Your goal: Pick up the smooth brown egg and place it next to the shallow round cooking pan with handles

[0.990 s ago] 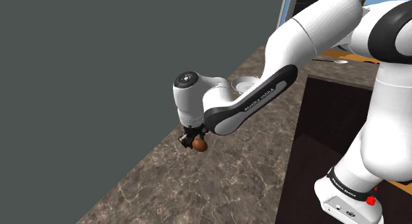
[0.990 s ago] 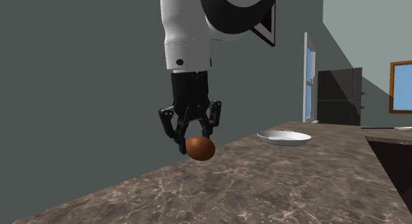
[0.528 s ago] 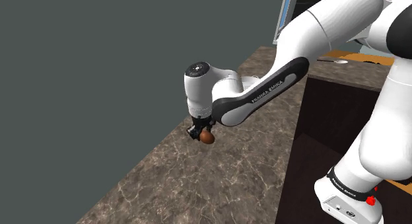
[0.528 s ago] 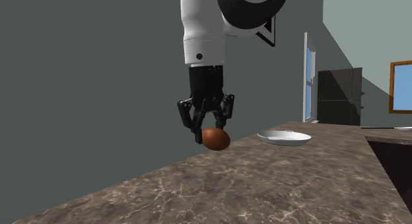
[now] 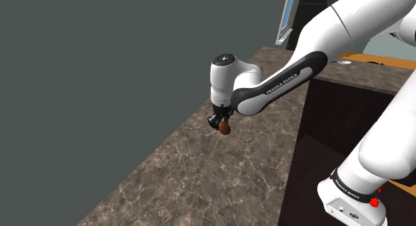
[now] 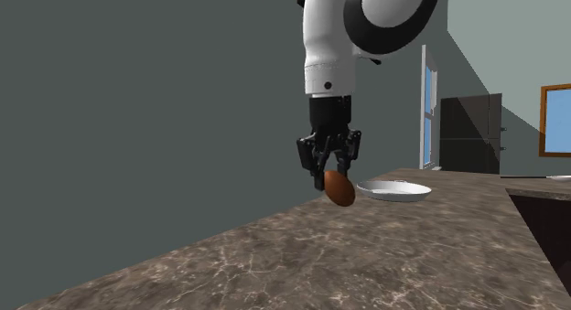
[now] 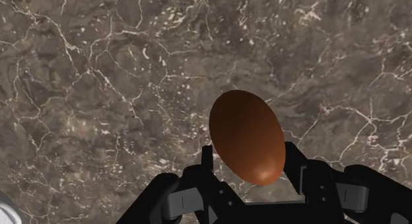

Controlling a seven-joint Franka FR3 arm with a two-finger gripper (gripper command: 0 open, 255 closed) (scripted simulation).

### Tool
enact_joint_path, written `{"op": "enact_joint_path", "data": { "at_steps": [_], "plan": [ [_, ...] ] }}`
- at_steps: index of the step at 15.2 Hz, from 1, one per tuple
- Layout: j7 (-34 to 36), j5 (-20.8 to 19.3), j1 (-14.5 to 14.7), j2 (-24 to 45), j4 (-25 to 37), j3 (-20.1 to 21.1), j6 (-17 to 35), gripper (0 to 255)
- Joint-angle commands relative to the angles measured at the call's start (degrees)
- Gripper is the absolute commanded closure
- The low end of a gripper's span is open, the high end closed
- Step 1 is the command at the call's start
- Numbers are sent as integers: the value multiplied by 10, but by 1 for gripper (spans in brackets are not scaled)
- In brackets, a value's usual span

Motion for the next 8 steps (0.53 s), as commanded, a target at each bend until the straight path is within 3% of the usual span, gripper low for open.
{"op": "enact_joint_path", "data": {
  "at_steps": [1, 8],
  "plan": [
    [-38, 10, -18, -17, -23, -15, 16, 255],
    [-158, 34, -69, -57, -74, -71, 53, 255]
  ]
}}
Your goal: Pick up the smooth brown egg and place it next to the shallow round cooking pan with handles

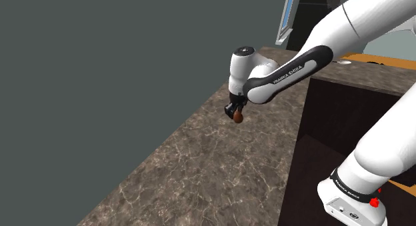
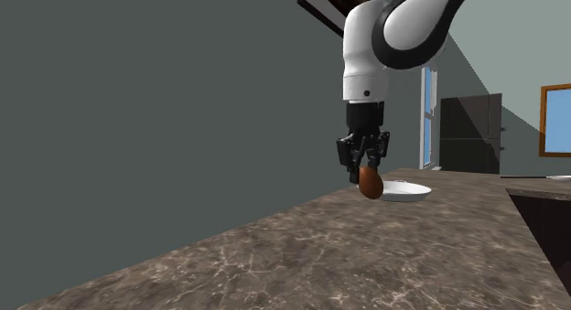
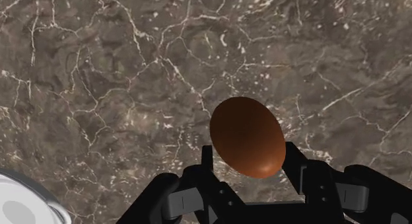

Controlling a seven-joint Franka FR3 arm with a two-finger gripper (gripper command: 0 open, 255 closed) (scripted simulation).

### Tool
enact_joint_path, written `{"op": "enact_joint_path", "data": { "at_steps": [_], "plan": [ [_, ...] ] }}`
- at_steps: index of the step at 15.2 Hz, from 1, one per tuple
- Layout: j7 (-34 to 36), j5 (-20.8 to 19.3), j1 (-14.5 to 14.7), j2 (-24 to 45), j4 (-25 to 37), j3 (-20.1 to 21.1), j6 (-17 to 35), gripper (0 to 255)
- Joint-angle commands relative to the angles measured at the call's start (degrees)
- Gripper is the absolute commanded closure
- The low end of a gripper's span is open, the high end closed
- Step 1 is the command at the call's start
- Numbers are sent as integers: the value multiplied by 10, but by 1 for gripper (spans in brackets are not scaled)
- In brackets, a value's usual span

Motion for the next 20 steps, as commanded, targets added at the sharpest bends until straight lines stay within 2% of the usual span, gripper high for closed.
{"op": "enact_joint_path", "data": {
  "at_steps": [1, 10, 20],
  "plan": [
    [-37, 6, -15, -11, -17, -18, 13, 255],
    [-186, 18, -79, -12, -26, -97, 43, 255],
    [-349, 39, -148, 37, 29, -174, 57, 255]
  ]
}}
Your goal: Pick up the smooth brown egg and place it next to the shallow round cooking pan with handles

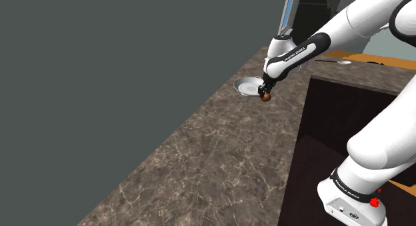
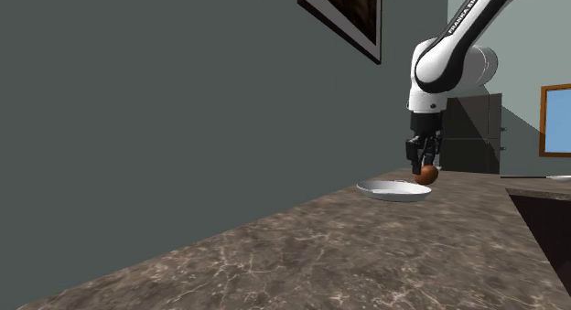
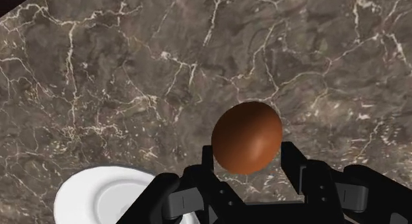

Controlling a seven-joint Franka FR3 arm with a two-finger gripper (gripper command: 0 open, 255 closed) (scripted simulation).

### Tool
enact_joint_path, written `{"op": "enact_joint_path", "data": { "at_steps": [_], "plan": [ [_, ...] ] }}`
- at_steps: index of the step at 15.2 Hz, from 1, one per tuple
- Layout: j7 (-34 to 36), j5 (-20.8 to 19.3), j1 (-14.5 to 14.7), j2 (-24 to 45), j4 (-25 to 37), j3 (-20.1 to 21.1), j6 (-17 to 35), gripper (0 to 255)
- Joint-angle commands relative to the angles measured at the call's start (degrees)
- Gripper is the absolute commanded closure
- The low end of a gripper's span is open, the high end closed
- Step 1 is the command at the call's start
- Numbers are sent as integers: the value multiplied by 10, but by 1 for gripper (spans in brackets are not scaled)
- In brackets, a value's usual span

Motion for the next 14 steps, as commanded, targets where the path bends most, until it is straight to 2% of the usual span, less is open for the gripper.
{"op": "enact_joint_path", "data": {
  "at_steps": [1, 14],
  "plan": [
    [-13, 1, -6, 11, 8, -6, 5, 255],
    [27, -44, -4, 93, -8, -16, 100, 255]
  ]
}}
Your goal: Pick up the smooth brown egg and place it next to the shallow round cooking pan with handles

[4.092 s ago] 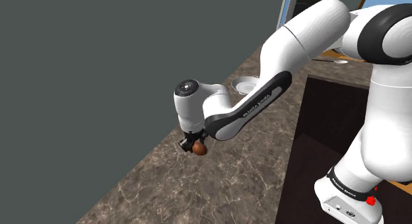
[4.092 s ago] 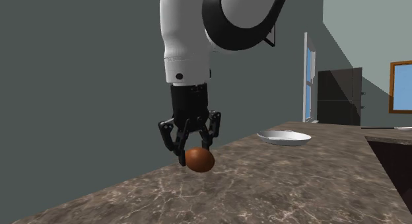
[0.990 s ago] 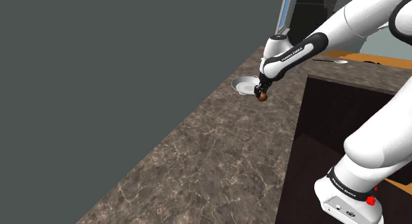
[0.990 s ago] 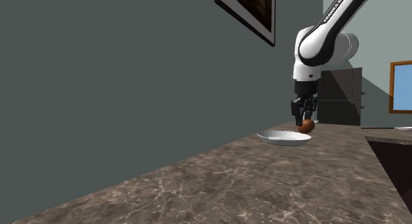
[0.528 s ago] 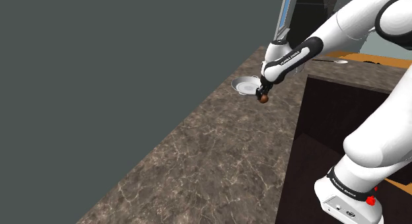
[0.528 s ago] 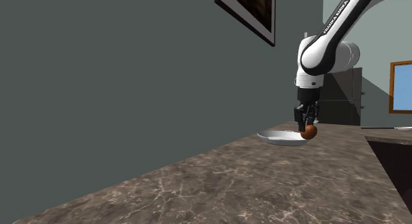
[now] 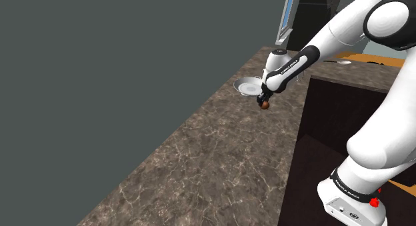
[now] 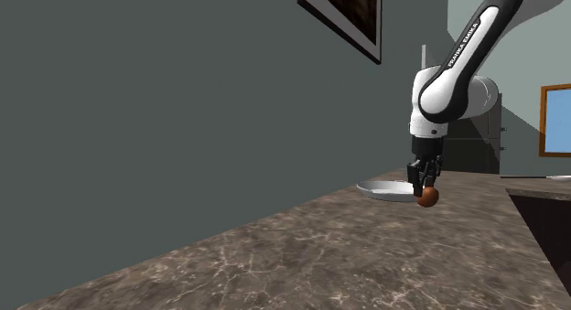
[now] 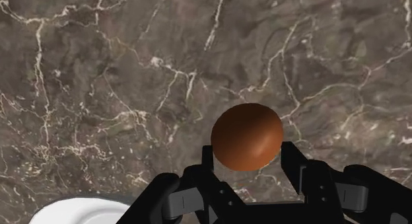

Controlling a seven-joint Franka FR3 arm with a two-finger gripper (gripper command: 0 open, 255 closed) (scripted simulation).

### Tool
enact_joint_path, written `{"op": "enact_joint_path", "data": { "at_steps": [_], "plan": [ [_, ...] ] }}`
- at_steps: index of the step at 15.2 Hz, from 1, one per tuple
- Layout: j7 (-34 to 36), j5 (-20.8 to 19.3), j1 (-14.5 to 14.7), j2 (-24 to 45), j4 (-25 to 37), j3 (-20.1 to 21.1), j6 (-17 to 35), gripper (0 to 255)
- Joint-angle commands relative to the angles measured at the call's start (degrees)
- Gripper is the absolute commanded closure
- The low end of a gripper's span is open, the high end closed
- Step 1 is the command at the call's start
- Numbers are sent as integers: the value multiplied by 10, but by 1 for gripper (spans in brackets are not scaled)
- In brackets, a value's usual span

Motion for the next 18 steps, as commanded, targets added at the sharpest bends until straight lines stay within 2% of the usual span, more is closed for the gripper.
{"op": "enact_joint_path", "data": {
  "at_steps": [1, 7, 14, 15, 18],
  "plan": [
    [8, -9, 1, 15, -2, -3, 16, 255],
    [33, -36, 9, 60, 0, -17, 59, 255],
    [33, -36, 10, 60, 0, -17, 59, 255],
    [33, -37, 10, 59, -1, -17, 60, 0],
    [35, -38, 11, 59, -3, -18, 61, 0]
  ]
}}
